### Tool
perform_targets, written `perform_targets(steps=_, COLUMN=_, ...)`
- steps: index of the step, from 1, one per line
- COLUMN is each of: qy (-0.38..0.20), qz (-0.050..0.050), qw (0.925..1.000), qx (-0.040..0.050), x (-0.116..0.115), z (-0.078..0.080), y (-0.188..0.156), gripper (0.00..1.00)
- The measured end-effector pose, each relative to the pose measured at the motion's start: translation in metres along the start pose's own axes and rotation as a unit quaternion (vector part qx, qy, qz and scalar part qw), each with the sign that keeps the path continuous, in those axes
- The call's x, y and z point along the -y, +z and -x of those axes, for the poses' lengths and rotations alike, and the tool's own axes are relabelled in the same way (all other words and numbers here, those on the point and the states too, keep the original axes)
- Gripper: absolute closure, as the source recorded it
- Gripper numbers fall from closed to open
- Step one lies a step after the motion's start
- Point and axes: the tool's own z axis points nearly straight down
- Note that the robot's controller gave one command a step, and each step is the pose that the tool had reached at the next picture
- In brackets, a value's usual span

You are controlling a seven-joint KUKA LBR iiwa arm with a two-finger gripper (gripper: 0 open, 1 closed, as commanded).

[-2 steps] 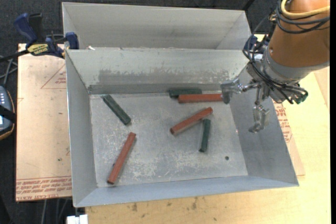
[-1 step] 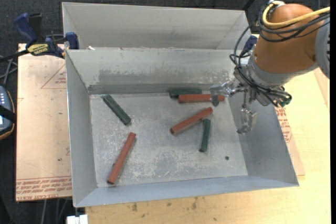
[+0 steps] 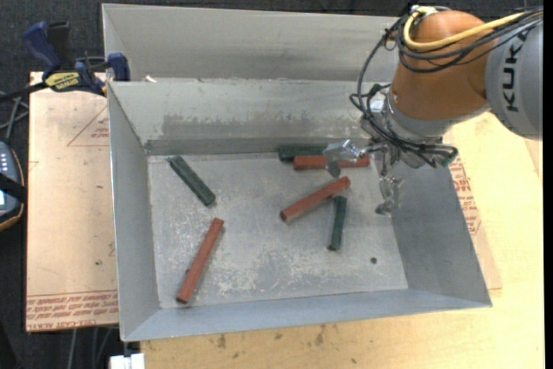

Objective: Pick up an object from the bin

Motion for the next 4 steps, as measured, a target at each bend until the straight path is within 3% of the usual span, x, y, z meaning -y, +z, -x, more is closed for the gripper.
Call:
perform_targets(steps=1, qy=-0.062, qz=-0.001, qw=0.9981, qx=0.0012, x=0.025, z=-0.002, y=0.068, gripper=0.0)
perform_targets(steps=2, qy=-0.167, qz=-0.001, qw=0.9859, qx=0.0026, x=-0.025, z=0.029, y=0.088, gripper=1.0)
perform_targets(steps=3, qy=-0.166, qz=0.0, qw=0.986, qx=0.0003, x=-0.025, z=0.026, y=0.091, gripper=0.0)
perform_targets(steps=4, qy=-0.166, qz=0.001, qw=0.9861, qx=0.0001, x=-0.025, z=0.026, y=0.091, gripper=1.0)
